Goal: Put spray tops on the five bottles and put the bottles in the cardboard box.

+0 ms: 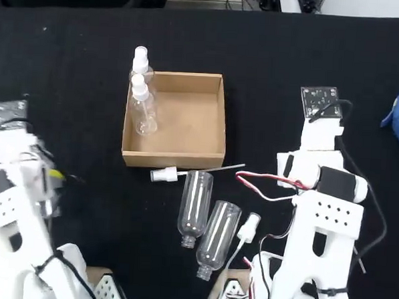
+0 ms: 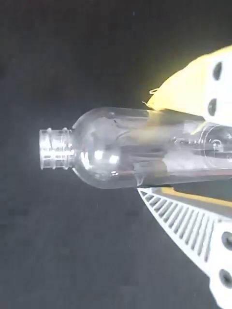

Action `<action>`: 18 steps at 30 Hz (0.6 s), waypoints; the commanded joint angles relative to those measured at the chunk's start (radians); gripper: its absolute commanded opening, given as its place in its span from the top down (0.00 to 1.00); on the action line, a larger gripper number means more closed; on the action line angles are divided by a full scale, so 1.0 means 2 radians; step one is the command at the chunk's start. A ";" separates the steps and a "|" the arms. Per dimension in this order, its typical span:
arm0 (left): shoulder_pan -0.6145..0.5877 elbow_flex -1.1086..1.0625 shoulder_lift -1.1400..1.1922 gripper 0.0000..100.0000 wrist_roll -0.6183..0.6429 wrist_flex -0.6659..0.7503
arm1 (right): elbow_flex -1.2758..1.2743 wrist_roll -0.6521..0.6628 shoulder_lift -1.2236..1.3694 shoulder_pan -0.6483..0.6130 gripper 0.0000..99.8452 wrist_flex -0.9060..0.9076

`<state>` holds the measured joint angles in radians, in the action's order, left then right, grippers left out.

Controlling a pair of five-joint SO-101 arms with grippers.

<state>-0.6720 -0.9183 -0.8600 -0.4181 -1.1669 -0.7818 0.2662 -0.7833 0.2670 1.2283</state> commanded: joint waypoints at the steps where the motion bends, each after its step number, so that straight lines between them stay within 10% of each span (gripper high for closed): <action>1: -0.067 0.072 0.064 0.97 -0.101 0.005 | 0.005 0.003 -0.018 0.007 0.68 0.005; 11: -0.198 0.130 0.255 0.96 -0.354 -0.001 | 0.005 0.003 -0.018 0.005 0.68 0.005; 18: -0.212 0.151 0.268 0.73 -0.439 0.003 | 0.006 0.003 -0.018 0.006 0.68 0.006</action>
<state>-1.0802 -0.6989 -0.3245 -1.2129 -1.1592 -0.7818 0.2662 -0.7833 0.2670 1.2313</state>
